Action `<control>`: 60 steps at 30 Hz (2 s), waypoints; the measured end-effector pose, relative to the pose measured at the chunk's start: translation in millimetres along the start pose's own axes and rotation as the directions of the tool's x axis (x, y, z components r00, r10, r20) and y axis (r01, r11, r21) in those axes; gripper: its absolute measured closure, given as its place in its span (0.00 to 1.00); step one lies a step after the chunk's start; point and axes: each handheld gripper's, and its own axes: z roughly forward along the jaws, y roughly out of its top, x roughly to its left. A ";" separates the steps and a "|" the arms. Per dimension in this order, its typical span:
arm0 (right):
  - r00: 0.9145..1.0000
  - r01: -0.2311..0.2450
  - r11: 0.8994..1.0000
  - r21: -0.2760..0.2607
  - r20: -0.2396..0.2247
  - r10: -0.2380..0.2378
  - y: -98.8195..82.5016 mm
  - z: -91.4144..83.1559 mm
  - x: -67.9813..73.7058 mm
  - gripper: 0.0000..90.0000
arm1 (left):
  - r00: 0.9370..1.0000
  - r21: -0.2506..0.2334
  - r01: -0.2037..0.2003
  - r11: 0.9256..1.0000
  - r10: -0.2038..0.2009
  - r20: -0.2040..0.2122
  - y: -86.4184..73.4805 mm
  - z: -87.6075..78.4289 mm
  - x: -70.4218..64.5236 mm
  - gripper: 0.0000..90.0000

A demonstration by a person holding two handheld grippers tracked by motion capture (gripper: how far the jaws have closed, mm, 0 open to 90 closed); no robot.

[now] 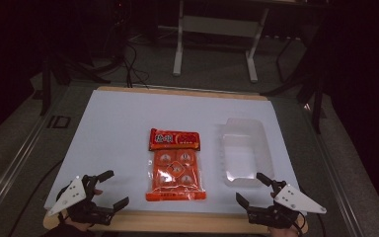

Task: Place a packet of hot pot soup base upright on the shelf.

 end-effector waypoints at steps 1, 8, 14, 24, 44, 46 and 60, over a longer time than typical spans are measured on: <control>1.000 0.003 1.000 -0.005 0.003 -0.003 -0.3 -0.3 -1.0 0.12 | 1.000 0.005 0.015 1.000 -0.015 0.011 2.0 -1.2 -0.5 0.03; 1.000 0.012 1.000 -0.005 0.028 -0.012 1.2 -1.1 -0.5 0.12 | 0.996 0.034 0.038 0.999 -0.041 0.082 5.7 -2.2 0.5 0.03; 1.000 0.020 1.000 0.014 -0.011 -0.020 3.1 -0.7 0.3 0.12 | 0.992 0.049 -0.004 0.999 -0.002 0.129 9.9 5.8 -3.4 0.03; 0.995 0.071 0.997 -0.002 -0.068 -0.071 10.3 -1.4 10.5 0.12 | 0.975 0.069 -0.086 0.994 0.070 0.210 30.7 25.3 -16.1 0.03; 0.994 0.087 0.996 -0.032 -0.057 -0.088 14.3 -2.7 12.8 0.12 | 0.982 0.102 -0.114 0.988 0.096 0.164 77.4 71.0 13.7 0.03; 0.994 0.088 0.996 -0.031 -0.056 -0.090 14.3 -2.3 12.7 0.12 | 0.985 0.096 -0.107 0.990 0.092 0.149 79.9 74.0 19.5 0.03; 0.994 0.091 0.995 -0.026 -0.055 -0.093 13.8 0.5 16.9 0.12 | 0.996 0.134 -0.076 0.988 0.067 0.065 78.0 105.1 52.2 0.03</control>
